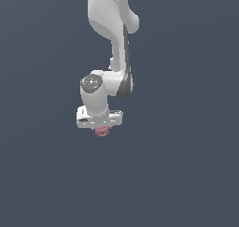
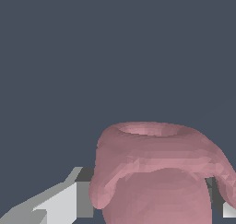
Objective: Pick up the object and move it to a goal position.
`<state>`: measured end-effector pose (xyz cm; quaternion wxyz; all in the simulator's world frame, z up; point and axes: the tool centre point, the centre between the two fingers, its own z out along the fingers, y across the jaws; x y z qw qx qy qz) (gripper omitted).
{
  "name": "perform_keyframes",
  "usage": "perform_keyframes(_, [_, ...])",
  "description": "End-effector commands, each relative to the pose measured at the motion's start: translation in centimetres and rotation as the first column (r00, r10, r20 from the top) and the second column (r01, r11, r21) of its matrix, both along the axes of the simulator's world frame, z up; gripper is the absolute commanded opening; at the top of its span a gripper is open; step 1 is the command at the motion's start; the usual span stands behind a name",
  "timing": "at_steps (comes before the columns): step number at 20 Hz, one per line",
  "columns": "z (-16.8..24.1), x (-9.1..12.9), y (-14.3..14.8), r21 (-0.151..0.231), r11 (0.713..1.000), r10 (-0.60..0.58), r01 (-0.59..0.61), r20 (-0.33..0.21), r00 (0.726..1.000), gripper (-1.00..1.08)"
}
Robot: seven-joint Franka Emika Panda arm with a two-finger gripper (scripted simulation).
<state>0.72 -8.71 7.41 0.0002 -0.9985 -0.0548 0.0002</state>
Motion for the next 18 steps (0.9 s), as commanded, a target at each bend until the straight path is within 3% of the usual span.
perform_keyframes(1, [1.3, -1.0, -0.3, 0.000, 1.000, 0.000, 0.000, 0.001, 1.000, -1.00])
perform_keyframes(18, [12.6, -10.2, -3.1, 0.001, 1.000, -0.001, 0.001, 0.001, 1.000, -1.00])
